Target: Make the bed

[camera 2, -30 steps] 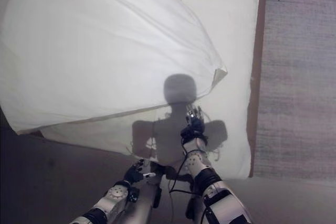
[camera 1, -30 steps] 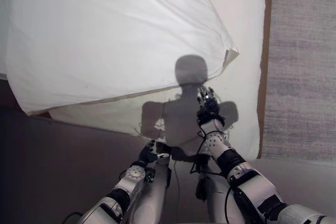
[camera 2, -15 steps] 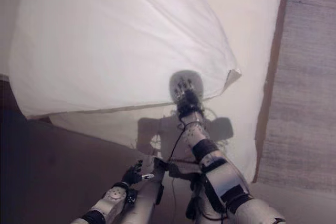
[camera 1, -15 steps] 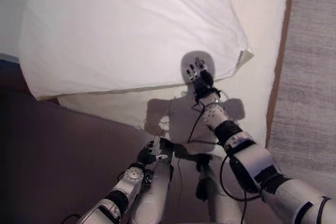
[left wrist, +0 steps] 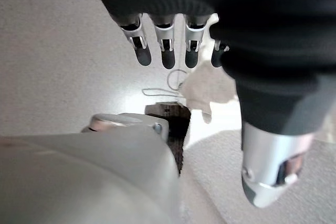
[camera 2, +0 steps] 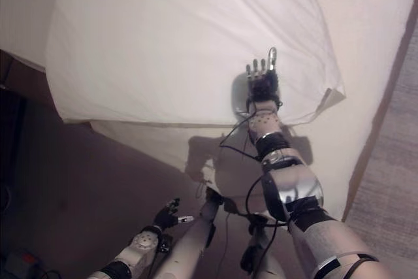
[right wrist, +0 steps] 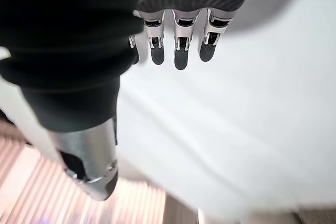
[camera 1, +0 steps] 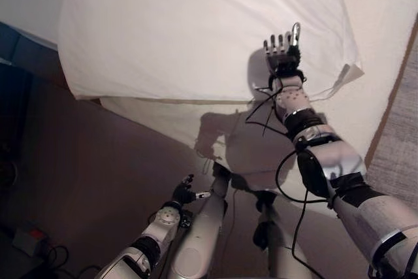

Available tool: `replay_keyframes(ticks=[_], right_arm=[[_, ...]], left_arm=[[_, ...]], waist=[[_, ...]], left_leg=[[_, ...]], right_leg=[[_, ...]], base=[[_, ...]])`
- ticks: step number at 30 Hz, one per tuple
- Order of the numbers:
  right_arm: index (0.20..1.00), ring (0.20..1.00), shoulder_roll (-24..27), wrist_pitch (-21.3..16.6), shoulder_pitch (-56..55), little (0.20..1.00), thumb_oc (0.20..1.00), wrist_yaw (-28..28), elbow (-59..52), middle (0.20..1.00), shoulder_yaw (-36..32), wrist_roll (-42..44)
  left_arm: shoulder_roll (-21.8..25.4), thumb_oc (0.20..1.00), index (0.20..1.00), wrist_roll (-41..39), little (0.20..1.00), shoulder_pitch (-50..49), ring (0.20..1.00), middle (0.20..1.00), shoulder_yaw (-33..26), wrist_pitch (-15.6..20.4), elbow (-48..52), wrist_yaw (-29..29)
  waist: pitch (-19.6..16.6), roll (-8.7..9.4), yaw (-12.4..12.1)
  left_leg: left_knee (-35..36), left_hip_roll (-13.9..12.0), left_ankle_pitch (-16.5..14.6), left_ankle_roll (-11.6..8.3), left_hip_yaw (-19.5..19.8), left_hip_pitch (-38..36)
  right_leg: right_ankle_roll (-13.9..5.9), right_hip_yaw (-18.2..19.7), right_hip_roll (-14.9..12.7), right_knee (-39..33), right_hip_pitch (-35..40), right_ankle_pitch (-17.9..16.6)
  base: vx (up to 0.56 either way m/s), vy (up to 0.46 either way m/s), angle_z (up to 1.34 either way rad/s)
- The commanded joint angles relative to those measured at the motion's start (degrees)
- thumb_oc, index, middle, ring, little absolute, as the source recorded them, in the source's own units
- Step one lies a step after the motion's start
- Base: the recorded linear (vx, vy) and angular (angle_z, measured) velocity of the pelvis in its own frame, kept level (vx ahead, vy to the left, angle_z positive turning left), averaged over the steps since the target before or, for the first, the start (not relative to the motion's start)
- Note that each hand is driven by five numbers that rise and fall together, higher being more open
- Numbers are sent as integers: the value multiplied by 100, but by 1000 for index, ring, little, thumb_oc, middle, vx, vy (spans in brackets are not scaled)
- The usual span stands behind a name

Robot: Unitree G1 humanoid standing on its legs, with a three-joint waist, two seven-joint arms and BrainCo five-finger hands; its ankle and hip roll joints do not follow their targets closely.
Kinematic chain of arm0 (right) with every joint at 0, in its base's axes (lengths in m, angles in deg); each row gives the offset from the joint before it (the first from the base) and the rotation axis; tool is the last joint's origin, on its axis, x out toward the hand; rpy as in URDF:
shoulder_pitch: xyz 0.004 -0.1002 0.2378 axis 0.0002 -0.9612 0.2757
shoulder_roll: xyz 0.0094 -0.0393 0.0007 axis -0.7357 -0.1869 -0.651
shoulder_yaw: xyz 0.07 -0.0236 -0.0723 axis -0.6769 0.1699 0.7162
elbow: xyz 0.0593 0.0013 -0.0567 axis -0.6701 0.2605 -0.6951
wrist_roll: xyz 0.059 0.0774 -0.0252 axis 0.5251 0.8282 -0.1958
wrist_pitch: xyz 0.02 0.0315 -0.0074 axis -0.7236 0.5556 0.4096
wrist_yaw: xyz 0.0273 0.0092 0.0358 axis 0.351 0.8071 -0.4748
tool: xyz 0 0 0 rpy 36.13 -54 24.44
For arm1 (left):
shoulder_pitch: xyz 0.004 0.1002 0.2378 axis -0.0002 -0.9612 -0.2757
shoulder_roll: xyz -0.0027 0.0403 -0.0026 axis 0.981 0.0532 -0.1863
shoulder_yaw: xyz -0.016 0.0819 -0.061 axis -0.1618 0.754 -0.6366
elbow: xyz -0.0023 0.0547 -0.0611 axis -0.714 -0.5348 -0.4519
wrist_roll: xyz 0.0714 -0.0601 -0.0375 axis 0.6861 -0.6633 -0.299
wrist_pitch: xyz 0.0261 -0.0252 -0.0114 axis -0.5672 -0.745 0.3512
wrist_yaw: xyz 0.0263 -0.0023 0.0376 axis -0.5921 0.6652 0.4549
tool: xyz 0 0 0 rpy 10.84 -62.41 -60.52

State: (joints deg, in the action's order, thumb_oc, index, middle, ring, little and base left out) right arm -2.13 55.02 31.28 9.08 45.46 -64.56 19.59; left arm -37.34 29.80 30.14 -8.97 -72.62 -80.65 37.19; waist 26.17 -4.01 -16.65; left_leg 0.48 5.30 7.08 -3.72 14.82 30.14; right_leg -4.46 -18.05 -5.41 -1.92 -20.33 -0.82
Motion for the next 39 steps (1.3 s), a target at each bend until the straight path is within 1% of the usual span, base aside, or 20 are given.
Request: replay_keyframes(ticks=[1,2,3,4,5,6,7,8,12,18,23,27,30,33,35,39], right_arm=[[1000,1000,-197,-440,-196,1000,1000,454,-477,1000,-1,-171],[1000,1000,-370,-496,-353,1000,1000,488,-602,1000,48,-152],[1000,1000,-687,-635,-734,1000,1000,639,-950,1000,200,-378],[1000,1000,-724,-656,-794,1000,1000,682,-1018,1000,225,-409],[1000,1000,-864,-774,-1075,1000,1000,742,-1202,1000,305,-491],[1000,1000,-1109,-920,-1555,1000,1000,851,-1490,1000,409,-596],[1000,1000,-1118,-929,-1578,1000,1000,869,-1519,1000,420,-609],[1000,1000,-1264,-984,-1948,1000,1000,967,-1613,1000,516,-741],[1000,1000,-1295,-898,-2218,1000,1000,963,-1472,1000,548,-855],[1000,1000,-1273,-637,-2370,1000,1000,813,-1101,1000,668,-1033],[1000,1000,-1342,-598,-2400,1000,1000,818,-917,1000,746,-1140],[1000,1000,-1369,-578,-2376,1000,1000,615,-894,1000,739,-997],[1000,1000,-1290,-541,-2211,1000,1000,457,-861,1000,677,-884],[1000,1000,-1230,-535,-2090,1000,1000,461,-852,1000,656,-868],[1000,1000,-1158,-514,-1935,1000,1000,452,-863,1000,624,-853],[1000,1000,-895,-434,-1629,1000,1000,287,-879,1000,521,-766]], left_arm=[[-64,1000,1000,-241,1000,303,1000,1000,133,-25,-162,48],[-85,1000,1000,-261,1000,319,1000,1000,117,-25,-179,80],[-115,1000,1000,-296,1000,281,1000,1000,90,1,-171,125],[-118,1000,1000,-297,1000,255,1000,1000,79,3,-173,127],[-141,1000,1000,-322,1000,254,1000,1000,61,11,-155,158],[-186,1000,1000,-337,1000,231,1000,1000,31,55,-163,199],[-189,1000,1000,-336,1000,223,1000,1000,29,57,-163,200],[-194,1000,1000,-334,1000,192,1000,1000,34,112,-127,194],[-190,1000,1000,-322,1000,138,1000,1000,88,189,-48,180],[-272,1000,1000,-415,1000,138,1000,1000,118,226,-23,198],[-332,1000,1000,-450,1000,153,1000,1000,128,234,-105,225],[-345,1000,1000,-452,1000,143,1000,1000,138,266,-130,216],[-330,1000,1000,-460,1000,117,1000,1000,157,268,-108,189],[-309,1000,1000,-450,1000,128,1000,1000,158,258,-87,198],[-282,1000,1000,-451,1000,125,1000,1000,151,257,-56,207],[-245,1000,1000,-386,1000,122,1000,1000,163,235,-25,170]], waist=[[105,128,51],[125,164,93],[174,233,204],[161,244,209],[199,292,286],[231,347,389],[220,344,396],[256,366,472],[279,328,523],[266,234,591],[263,243,617],[263,252,613],[266,252,582],[257,239,572],[275,228,545],[288,189,479]], left_leg=[[-235,144,-104,397,-352,-47],[-236,127,-115,397,-369,-68],[-253,112,-91,405,-409,-65],[-257,107,-129,402,-421,-90],[-288,98,-151,408,-459,-100],[-327,85,-178,418,-513,-101],[-328,91,-146,422,-512,-79],[-336,75,-187,422,-554,-112],[-297,62,-171,431,-585,-137],[-204,42,-84,439,-627,-153],[-197,35,-85,445,-664,-167],[-205,37,-94,455,-649,-163],[-197,34,-122,457,-639,-174],[-176,36,-74,459,-622,-128],[-182,32,-107,455,-627,-138],[-208,63,-75,456,-582,-61]], right_leg=[[-125,481,-287,156,-69,-411],[-118,499,-281,167,-65,-412],[-106,536,-273,189,-84,-440],[-106,552,-271,200,-69,-407],[-102,591,-265,234,-79,-409],[-96,647,-264,264,-98,-412],[-97,644,-269,259,-116,-440],[-94,703,-260,280,-114,-417],[-98,748,-263,281,-133,-438],[-105,786,-283,248,-201,-509],[-99,804,-267,227,-203,-519],[-98,828,-254,221,-210,-521],[-104,828,-248,221,-203,-497],[-109,813,-256,208,-245,-534],[-109,816,-254,221,-233,-499],[-115,766,-264,226,-273,-511]], base=[[0,0,0],[-22,47,-1],[-8,32,-1],[-19,44,3],[-18,37,-1],[-47,50,0],[-49,46,-9],[-39,24,-10],[-27,15,-16],[-36,23,-14],[-6,-3,-3],[1,-10,-4],[1,-3,-1],[0,0,0],[0,0,0],[0,0,0]])
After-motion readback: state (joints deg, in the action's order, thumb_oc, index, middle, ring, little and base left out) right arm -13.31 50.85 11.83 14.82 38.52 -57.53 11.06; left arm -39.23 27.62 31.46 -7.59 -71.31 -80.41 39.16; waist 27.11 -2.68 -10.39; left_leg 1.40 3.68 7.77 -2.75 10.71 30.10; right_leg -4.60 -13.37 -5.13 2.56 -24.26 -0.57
